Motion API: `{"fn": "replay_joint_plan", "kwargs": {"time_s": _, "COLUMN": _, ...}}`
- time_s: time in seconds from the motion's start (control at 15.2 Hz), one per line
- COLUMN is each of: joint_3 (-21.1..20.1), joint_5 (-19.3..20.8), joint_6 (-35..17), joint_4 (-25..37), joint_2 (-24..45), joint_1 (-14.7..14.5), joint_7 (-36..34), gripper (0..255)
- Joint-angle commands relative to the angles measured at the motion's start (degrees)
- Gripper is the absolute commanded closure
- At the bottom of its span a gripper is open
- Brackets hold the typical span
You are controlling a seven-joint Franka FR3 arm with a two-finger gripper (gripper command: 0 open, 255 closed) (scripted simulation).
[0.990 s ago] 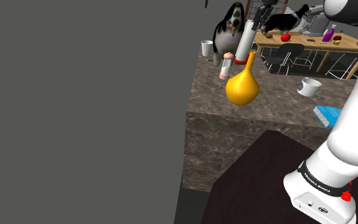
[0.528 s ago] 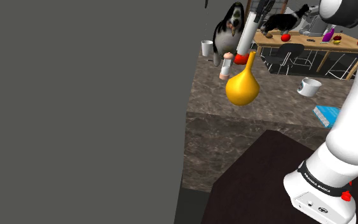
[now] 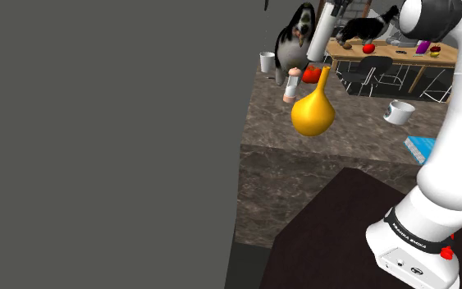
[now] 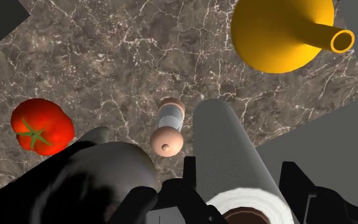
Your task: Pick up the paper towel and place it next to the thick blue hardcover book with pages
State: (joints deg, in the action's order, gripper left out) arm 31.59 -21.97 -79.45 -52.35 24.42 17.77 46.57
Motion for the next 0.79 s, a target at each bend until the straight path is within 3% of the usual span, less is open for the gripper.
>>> {"fn": "replay_joint_plan", "kwargs": {"time_s": 0.0, "joint_3": -0.3, "joint_5": -1.2, "joint_6": 2.9, "joint_4": 4.9, "joint_2": 2.0, "joint_1": 1.8, "joint_7": -0.3, "gripper": 255}}
{"fn": "replay_joint_plan", "kwargs": {"time_s": 0.07, "joint_3": -0.5, "joint_5": -1.8, "joint_6": 4.2, "joint_4": 7.2, "joint_2": 3.0, "joint_1": 2.7, "joint_7": -0.5, "gripper": 255}}
{"fn": "replay_joint_plan", "kwargs": {"time_s": 0.33, "joint_3": 2.0, "joint_5": 5.0, "joint_6": -2.6, "joint_4": -12.6, "joint_2": -10.3, "joint_1": -3.5, "joint_7": 2.3, "gripper": 255}}
{"fn": "replay_joint_plan", "kwargs": {"time_s": 0.73, "joint_3": 2.8, "joint_5": 13.2, "joint_6": -6.6, "joint_4": -29.1, "joint_2": -24.9, "joint_1": -6.1, "joint_7": 3.9, "gripper": 255}}
